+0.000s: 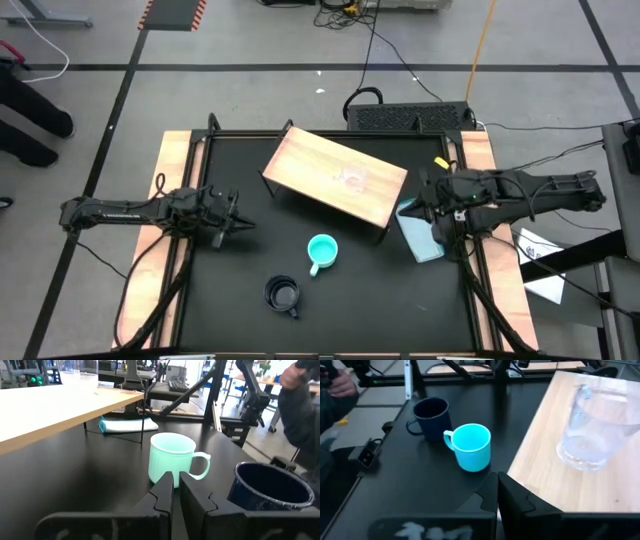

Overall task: Stack small to large cups/mugs on shelf
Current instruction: Put the transparent mug on the shelf

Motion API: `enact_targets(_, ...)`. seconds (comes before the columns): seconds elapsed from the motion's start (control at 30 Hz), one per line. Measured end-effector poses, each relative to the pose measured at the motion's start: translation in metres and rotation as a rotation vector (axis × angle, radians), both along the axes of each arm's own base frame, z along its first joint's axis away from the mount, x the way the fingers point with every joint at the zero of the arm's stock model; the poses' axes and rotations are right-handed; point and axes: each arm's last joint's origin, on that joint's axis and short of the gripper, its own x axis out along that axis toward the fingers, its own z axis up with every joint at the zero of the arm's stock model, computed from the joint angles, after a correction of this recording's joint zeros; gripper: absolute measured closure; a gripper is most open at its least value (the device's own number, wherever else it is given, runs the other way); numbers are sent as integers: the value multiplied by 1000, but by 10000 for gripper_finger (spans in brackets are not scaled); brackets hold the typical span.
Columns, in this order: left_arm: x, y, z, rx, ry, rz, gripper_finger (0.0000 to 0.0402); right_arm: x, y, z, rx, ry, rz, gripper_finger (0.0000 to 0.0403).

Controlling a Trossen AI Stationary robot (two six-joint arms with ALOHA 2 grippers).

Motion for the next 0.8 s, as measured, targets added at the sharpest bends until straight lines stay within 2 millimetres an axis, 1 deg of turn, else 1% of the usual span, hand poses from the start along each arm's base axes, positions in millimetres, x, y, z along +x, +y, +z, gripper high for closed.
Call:
enact_targets(0.23,0,0,0,-16,0,2,369,-8,4,-26,31,-65,27,403)
enact_targets(0.47,0,0,0,-20,1,2,369,-10,9,-53,50,-70,59,403)
enact_targets(0.63,0,0,1,-41,-7,4,369,-10,13,-60,51,-72,82,403)
enact_targets(0.8,1,1,9,-35,-89,29,369,-11,17,-66,47,-62,119,403)
